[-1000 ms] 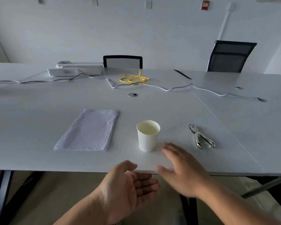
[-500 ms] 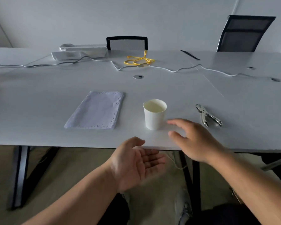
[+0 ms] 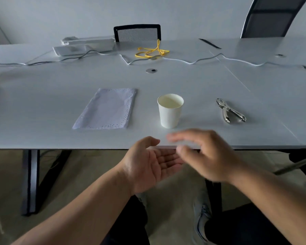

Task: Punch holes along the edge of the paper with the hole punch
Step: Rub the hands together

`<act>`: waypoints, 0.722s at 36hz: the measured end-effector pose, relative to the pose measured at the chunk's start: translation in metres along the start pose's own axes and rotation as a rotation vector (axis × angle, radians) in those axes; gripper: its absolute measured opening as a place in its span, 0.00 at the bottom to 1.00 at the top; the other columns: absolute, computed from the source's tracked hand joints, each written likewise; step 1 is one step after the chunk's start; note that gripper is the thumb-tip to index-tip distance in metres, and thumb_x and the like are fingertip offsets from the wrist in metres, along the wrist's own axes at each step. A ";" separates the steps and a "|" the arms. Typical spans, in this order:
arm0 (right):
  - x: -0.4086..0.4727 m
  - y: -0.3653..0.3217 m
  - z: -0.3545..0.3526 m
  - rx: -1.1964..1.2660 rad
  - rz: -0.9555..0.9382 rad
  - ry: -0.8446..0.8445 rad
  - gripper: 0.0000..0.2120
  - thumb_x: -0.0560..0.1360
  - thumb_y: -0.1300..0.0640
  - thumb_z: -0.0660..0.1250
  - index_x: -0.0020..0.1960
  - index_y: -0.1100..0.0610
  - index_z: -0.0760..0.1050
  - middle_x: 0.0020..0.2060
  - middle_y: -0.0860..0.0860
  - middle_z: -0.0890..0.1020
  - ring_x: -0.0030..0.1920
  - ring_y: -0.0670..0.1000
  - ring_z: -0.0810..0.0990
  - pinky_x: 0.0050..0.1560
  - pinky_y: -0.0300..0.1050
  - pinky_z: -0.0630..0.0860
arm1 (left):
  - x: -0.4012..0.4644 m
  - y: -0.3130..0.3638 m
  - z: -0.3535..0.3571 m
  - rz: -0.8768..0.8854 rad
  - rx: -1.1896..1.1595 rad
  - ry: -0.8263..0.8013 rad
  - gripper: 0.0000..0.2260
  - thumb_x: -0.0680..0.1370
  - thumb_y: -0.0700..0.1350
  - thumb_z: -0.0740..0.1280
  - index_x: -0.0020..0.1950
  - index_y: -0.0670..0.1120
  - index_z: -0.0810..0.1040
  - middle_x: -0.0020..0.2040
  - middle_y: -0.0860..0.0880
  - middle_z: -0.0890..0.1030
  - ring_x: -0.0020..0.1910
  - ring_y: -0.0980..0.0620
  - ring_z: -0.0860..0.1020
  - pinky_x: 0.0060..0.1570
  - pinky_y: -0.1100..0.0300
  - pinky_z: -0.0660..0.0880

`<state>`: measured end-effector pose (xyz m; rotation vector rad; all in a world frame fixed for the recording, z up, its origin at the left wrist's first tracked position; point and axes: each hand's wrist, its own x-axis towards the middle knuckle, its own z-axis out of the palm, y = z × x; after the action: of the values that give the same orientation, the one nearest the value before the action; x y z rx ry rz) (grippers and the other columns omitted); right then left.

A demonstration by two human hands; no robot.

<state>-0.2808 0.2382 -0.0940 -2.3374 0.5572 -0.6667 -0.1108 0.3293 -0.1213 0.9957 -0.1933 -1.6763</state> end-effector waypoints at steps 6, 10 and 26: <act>0.001 0.015 0.004 -0.296 0.083 -0.121 0.23 0.76 0.56 0.70 0.71 0.54 0.79 0.72 0.51 0.79 0.74 0.47 0.74 0.76 0.41 0.66 | -0.003 -0.001 0.001 -0.008 -0.036 0.036 0.26 0.81 0.48 0.58 0.67 0.28 0.76 0.56 0.32 0.82 0.50 0.37 0.85 0.51 0.46 0.84; -0.016 0.000 0.021 -0.047 0.013 -0.236 0.21 0.73 0.49 0.66 0.65 0.49 0.82 0.60 0.38 0.86 0.61 0.38 0.82 0.64 0.34 0.76 | -0.006 -0.002 0.000 -0.013 -0.006 -0.029 0.26 0.81 0.50 0.56 0.60 0.30 0.81 0.49 0.34 0.84 0.46 0.39 0.84 0.47 0.51 0.83; 0.080 0.013 -0.042 0.568 0.326 0.526 0.09 0.69 0.50 0.69 0.44 0.45 0.88 0.46 0.51 0.90 0.53 0.55 0.88 0.62 0.61 0.82 | -0.011 0.134 0.082 0.601 0.276 -0.015 0.19 0.85 0.43 0.54 0.61 0.33 0.80 0.65 0.31 0.82 0.63 0.38 0.83 0.64 0.46 0.79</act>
<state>-0.2458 0.1670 -0.0496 -1.4983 0.8277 -1.1169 -0.0704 0.2606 0.0144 1.0005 -0.6790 -1.1216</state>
